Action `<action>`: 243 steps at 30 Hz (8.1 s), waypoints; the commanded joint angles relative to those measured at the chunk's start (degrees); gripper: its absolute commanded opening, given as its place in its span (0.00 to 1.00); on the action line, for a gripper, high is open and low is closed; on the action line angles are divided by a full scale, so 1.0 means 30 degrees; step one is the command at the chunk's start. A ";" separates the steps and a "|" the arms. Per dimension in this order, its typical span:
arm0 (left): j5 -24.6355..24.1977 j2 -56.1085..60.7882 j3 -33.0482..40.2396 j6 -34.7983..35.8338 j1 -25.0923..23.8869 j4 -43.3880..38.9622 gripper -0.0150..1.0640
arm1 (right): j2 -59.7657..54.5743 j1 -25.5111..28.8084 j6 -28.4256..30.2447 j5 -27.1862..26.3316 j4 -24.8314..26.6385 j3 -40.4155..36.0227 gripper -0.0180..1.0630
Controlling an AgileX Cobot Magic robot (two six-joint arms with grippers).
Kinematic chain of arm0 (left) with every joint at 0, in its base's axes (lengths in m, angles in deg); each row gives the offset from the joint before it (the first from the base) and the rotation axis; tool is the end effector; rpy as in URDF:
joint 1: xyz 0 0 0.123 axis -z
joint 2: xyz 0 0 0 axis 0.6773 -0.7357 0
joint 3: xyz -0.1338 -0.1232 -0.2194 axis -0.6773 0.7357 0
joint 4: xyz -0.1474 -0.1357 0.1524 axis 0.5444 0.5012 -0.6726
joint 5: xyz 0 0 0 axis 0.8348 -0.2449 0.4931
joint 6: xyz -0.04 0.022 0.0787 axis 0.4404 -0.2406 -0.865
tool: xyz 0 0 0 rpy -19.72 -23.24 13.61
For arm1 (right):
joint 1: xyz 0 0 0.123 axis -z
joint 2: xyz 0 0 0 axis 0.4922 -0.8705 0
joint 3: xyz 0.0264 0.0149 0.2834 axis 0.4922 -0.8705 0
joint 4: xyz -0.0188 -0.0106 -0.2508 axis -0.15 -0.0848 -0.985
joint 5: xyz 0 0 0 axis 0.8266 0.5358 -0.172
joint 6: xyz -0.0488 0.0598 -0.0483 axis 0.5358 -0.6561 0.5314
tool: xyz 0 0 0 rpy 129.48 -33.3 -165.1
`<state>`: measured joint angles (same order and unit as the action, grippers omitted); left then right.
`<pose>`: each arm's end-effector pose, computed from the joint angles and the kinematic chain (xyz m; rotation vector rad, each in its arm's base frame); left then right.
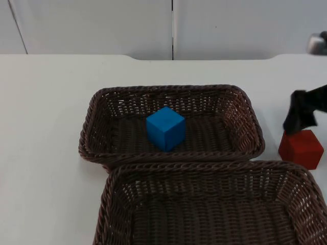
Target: Pick up one cube with the left hand and place it into the upper basket. Pick up one cube with the right hand and place it into the lower basket.
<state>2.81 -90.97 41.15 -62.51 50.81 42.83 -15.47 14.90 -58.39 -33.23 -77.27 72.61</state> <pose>0.1024 -0.0159 0.3000 0.1502 2.2144 -0.0998 0.3281 0.0915 0.1508 -0.2323 2.7250 0.1891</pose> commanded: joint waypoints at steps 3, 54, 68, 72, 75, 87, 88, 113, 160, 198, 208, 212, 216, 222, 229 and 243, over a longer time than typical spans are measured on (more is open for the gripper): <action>0.0326 0.0083 0.0056 0.0111 -0.0065 0.0057 0.80 | -0.1158 -0.0640 0.0237 -0.0903 0.0091 0.0417 0.99; 0.0326 0.0083 0.0056 0.0111 -0.0065 0.0057 0.80 | 0.0379 -0.0842 -0.1598 -0.0753 -0.2751 0.0559 0.02; 0.0326 0.0083 0.0056 0.0111 -0.0065 0.0140 0.80 | 0.6934 -0.0842 -0.1598 0.2559 -0.3717 0.0559 0.02; 0.0326 0.0083 0.0056 0.0111 -0.0065 0.0140 0.80 | 0.6989 -0.0842 -0.1598 0.2596 -0.4011 0.0559 0.02; 0.0326 0.0083 0.0056 0.0111 -0.0065 0.0140 0.80 | 0.6989 -0.0881 -0.1598 0.2706 -0.4011 0.0559 0.02; 0.0326 0.0083 0.0056 0.0111 -0.0065 0.0140 0.80 | 0.7374 -0.0883 -0.1465 0.3208 -0.4062 0.0559 0.02; 0.0326 0.0083 0.0056 0.0111 -0.0065 0.0140 0.80 | 0.7374 -0.0883 -0.1465 0.3208 -0.4062 0.0559 0.02; 0.0326 0.0083 0.0056 0.0111 -0.0065 0.0140 0.80 | 0.8044 -0.5380 -0.0321 0.4389 -0.3105 0.0525 0.02; 0.0326 0.0083 0.0056 0.0111 -0.0065 0.0140 0.80 | 0.5350 -1.2715 0.2381 0.3023 -0.2432 0.0491 0.02; 0.0326 0.0083 0.0056 0.0111 -0.0065 0.0023 0.80 | -0.2287 -1.2715 0.3411 -0.0430 -0.2523 0.0491 0.32; 0.0326 0.0083 0.0056 0.0111 -0.0065 0.0023 0.80 | -0.2206 -1.2715 0.3362 -0.0344 -0.2523 0.0527 0.72; 0.0326 0.0083 0.0056 0.0111 -0.0065 0.0023 0.80 | -0.1874 -1.2715 0.3362 -0.0169 -0.2523 0.0527 0.72; 0.0326 0.0083 0.0056 0.0111 -0.0065 0.0023 0.80 | -0.0608 -1.2715 0.3362 -0.0169 -0.2523 0.0527 0.72; 0.0326 0.0083 0.0056 0.0111 -0.0065 0.0023 0.80 | 0.2107 -1.2715 0.3332 0.0032 -0.2556 0.0527 0.72; 0.0326 0.0083 0.0056 0.0111 -0.0065 0.0023 0.80 | 0.5718 -1.2715 0.2966 0.0572 -0.2556 0.0527 0.72; 0.0326 0.0608 0.0056 0.0000 -0.0065 0.0420 0.80 | 0.9495 -1.2715 0.2334 0.0820 -0.2556 0.0492 0.72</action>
<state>2.93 -90.06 41.15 -62.51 50.81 43.28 11.94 -23.15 -51.24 -31.01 -84.81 74.05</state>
